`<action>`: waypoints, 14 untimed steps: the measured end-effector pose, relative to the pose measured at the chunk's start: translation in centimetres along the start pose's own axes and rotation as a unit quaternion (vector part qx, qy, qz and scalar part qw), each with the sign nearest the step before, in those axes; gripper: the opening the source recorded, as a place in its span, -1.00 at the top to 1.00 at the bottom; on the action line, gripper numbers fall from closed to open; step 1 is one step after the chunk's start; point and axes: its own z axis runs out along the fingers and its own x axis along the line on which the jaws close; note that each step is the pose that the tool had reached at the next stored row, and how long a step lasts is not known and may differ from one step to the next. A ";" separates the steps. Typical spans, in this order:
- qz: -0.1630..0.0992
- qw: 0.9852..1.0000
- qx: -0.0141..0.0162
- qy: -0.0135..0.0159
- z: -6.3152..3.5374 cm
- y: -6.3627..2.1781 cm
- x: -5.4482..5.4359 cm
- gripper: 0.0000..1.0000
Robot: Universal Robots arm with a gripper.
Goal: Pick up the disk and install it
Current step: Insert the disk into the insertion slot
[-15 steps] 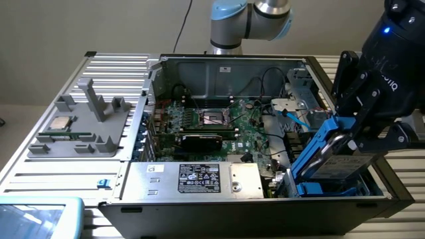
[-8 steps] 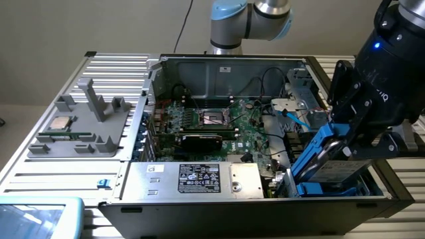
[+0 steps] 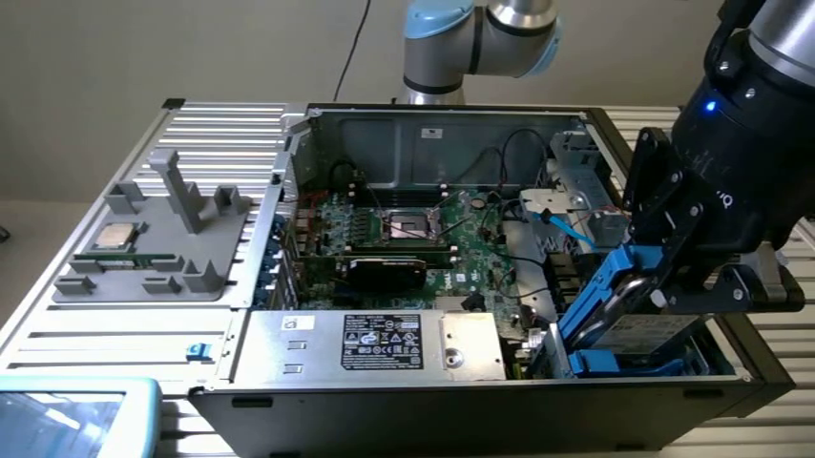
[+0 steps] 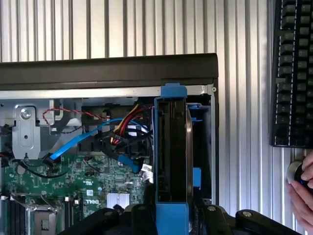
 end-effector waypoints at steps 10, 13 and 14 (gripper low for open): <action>0.000 1.000 0.000 0.000 1.07 -0.01 -0.1 0.25; 0.000 1.000 0.000 0.000 1.38 -0.01 -0.1 0.25; 0.000 1.000 0.000 0.000 1.40 -0.01 -0.1 0.25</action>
